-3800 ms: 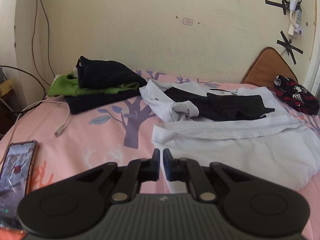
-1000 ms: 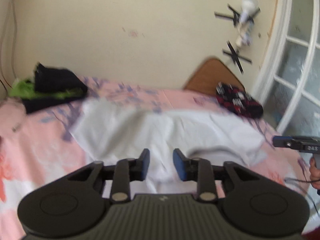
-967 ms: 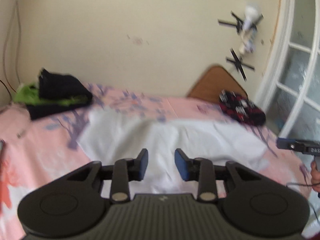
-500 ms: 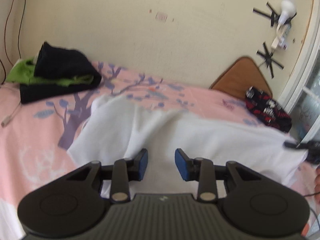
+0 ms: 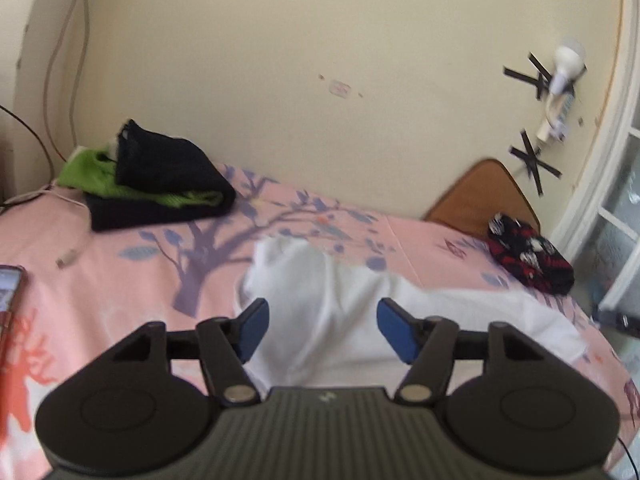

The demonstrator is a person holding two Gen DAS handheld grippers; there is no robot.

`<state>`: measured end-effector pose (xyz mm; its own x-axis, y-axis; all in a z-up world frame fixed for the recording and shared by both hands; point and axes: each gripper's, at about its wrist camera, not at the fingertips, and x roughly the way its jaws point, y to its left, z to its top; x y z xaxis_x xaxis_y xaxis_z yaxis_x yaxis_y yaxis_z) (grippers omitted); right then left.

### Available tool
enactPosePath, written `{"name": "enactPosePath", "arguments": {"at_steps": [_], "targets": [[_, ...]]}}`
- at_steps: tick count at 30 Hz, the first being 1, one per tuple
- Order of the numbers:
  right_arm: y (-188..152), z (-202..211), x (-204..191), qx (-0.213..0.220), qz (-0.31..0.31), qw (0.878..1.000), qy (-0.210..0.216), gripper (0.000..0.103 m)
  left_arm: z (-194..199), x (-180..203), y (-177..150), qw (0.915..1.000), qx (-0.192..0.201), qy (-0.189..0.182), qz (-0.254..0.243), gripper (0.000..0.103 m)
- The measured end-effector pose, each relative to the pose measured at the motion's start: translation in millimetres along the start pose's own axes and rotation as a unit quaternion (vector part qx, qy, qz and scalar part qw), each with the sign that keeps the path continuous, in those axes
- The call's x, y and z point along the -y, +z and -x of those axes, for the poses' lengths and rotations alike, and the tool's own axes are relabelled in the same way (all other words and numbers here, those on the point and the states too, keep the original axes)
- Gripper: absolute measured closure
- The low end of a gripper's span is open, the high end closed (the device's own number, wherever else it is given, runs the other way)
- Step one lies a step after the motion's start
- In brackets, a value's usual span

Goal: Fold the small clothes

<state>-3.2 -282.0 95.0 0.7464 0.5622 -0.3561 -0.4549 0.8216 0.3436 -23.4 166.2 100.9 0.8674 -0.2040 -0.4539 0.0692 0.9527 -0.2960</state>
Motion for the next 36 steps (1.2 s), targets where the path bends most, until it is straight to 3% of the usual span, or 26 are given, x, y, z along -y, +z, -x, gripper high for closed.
{"name": "enactPosePath", "arguments": {"at_steps": [3,5,6,8,9,10,14,16,19,20,21,22,24,26,28,30,33,36], "targets": [[-18,-19,-43,-0.046,0.093,0.994,0.02,0.054,-15,-14,5,0.9995,-0.018,0.021,0.015,0.029],[-32,-40,-65,-0.072,0.16,0.984,0.0,0.052,-30,-23,3,0.9986,-0.04,0.02,0.029,0.026],[-36,-49,-71,-0.081,0.184,0.979,-0.019,0.052,-39,-26,0,0.9978,-0.054,0.02,0.034,0.03],[-43,-71,-69,-0.106,0.209,0.971,-0.033,0.055,-51,-28,-3,0.9964,-0.076,0.002,0.037,0.06],[-46,-78,-67,-0.122,0.218,0.967,-0.04,0.078,-53,-29,-3,0.9955,-0.083,-0.013,0.044,0.084],[-47,-83,-65,-0.132,0.229,0.963,-0.051,0.095,-52,-30,-2,0.9944,-0.086,-0.029,0.055,0.093],[-27,-49,-58,-0.104,0.209,0.972,-0.004,0.097,-14,-27,10,0.9871,-0.052,-0.109,0.106,0.094],[-18,-24,-56,-0.077,0.219,0.973,0.008,0.097,6,-22,14,0.9843,-0.036,-0.13,0.114,0.094],[-20,-8,-50,-0.078,0.227,0.971,-0.001,0.095,18,-20,12,0.9893,-0.036,-0.098,0.102,0.089],[-26,-10,-48,-0.092,0.221,0.971,-0.003,0.09,15,-20,8,0.9927,-0.046,-0.069,0.088,0.089],[-32,-16,-44,-0.112,0.212,0.971,0.001,0.076,10,-21,1,0.9944,-0.06,-0.04,0.077,0.089],[-37,-21,-41,-0.131,0.202,0.97,0.007,0.069,5,-23,-6,0.9942,-0.078,-0.02,0.072,0.087],[-41,-21,-35,-0.14,0.184,0.973,0.02,0.065,1,-29,-20,0.9924,-0.102,0.0,0.07,0.085],[-30,-12,-30,-0.11,0.152,0.982,0.039,0.065,12,-35,-19,0.9932,-0.087,0.0,0.077,0.083],[-10,-6,-23,-0.064,0.111,0.99,0.054,0.064,28,-38,-7,0.9954,-0.047,0.001,0.084,0.082],[8,-10,-19,-0.029,0.078,0.995,0.046,0.064,33,-31,9,0.9967,-0.017,-0.016,0.078,0.081],[21,-47,-28,-0.034,0.067,0.997,0.008,0.063,12,-1,23,0.9973,-0.013,-0.056,0.045,0.081],[21,-95,-30,-0.078,0.058,0.995,0.026,0.065,-30,23,19,0.9946,-0.043,-0.092,0.023,0.078]]}}
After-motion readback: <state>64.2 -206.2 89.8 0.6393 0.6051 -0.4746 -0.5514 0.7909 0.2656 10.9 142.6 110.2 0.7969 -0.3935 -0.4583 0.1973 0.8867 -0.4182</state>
